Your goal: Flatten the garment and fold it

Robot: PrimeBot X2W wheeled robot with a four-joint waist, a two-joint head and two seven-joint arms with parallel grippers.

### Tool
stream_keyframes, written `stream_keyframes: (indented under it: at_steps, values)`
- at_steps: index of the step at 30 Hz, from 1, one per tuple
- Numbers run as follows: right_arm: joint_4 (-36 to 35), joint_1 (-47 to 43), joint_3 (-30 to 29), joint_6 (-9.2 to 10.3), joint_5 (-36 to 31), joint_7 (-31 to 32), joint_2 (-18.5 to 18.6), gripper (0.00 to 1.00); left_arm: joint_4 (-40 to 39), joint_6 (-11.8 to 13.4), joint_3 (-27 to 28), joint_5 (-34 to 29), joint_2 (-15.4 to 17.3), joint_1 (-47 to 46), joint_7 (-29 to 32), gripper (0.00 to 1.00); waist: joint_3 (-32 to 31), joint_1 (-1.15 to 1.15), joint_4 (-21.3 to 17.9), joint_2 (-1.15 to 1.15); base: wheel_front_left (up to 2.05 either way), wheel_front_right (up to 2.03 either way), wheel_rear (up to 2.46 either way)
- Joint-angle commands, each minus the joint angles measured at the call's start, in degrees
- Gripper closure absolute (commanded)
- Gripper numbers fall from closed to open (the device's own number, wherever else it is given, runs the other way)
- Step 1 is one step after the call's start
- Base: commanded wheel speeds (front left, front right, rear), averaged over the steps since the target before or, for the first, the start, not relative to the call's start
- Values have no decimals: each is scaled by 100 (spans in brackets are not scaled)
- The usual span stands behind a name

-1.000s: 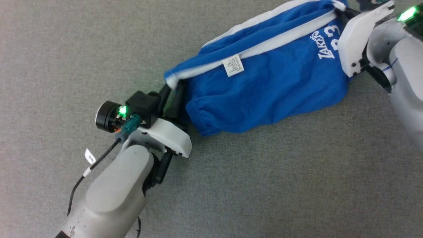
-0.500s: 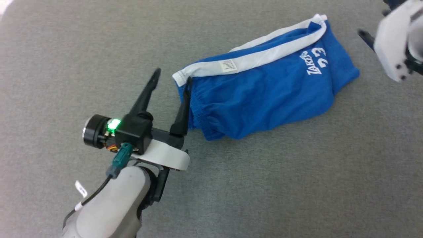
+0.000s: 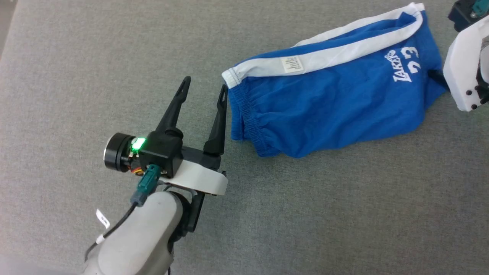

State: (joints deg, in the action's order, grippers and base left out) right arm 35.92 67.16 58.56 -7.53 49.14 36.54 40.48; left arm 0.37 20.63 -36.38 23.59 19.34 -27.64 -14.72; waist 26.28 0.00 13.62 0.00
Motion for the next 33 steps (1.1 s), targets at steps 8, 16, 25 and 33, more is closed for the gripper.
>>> stream_keyframes:
  at_steps: [8,16,25,33]
  values:
    - [477,-522,308,4,244,-296,-268,100,120,-569,128,168,273,-395,194,0,-220,0,53,0,0,0,0]
    - [779,-588,372,4,355,-966,-369,100,20,-1834,-37,1347,905,-1060,2374,0,-740,0,34,0,0,0,0]
    - [911,-596,634,4,494,-1253,-498,100,294,-2527,-721,2196,880,-1886,4689,0,-840,0,-45,0,0,0,0]
    - [969,-331,903,4,542,-1382,-671,100,1262,-2566,-1289,2271,359,-2005,5316,0,-659,0,-290,0,0,0,0]
